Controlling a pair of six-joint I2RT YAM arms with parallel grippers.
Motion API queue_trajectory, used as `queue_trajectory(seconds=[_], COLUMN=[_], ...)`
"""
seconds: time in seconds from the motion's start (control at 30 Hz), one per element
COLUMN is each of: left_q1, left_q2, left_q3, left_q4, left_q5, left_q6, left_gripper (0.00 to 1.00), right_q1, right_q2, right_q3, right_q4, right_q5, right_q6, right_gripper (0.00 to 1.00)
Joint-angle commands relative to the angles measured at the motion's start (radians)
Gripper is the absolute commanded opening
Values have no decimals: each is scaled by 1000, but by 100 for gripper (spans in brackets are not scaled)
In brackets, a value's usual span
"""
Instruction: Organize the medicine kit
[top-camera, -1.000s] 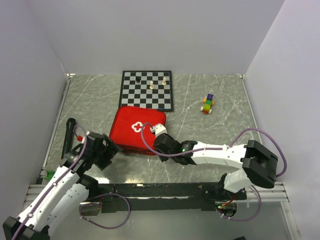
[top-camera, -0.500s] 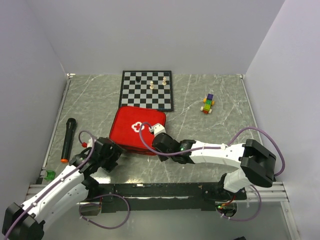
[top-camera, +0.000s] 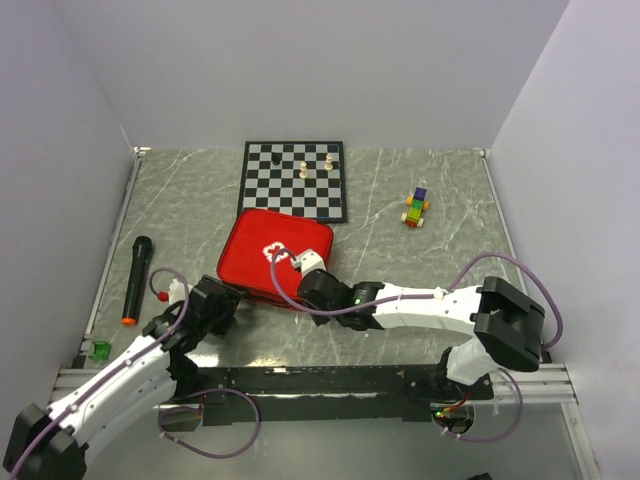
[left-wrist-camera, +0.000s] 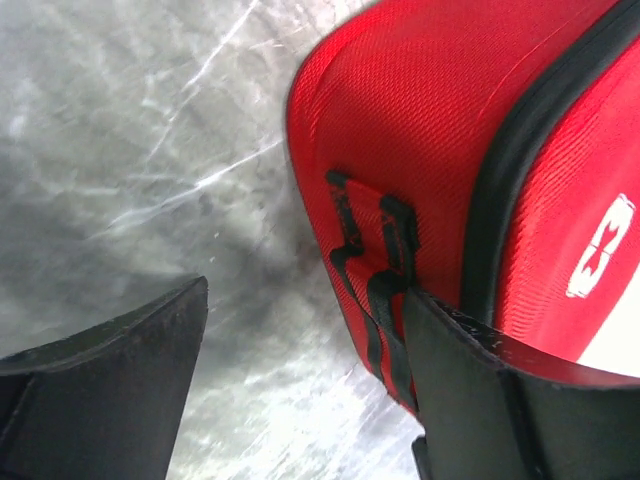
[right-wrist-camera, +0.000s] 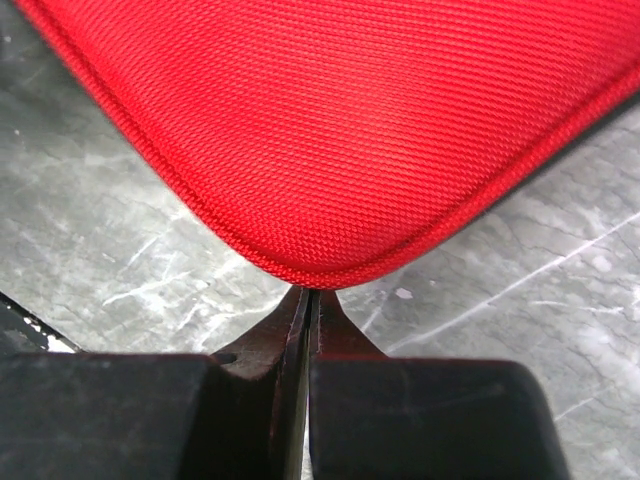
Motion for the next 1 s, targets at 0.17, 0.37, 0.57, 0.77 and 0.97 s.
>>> queue_trajectory(seconds=[0.17,0.37,0.57,0.77,0.97], left_q1=[1,1,12,67,78], left_q2=[197,215,258,327,388], left_q3=[18,52,96,113,167], left_q4=[145,76,0,11,-4], left_q5=[-2,-51,-98,-77,-118], left_q6=[71,107,158,268,397], left_gripper=[68,44,19,1,1], right_q1=[73,88,86,12,-131], right_q2=[77,96,28,-73,-156], right_q3=[91,134,64,-88,-157], right_q4=[-34,-65,-111,-122,-102], right_q5=[-52,-33,36,59,31], right_q6=[10,-3,-13,-3,-39], right_gripper=[0,0,0,0,0])
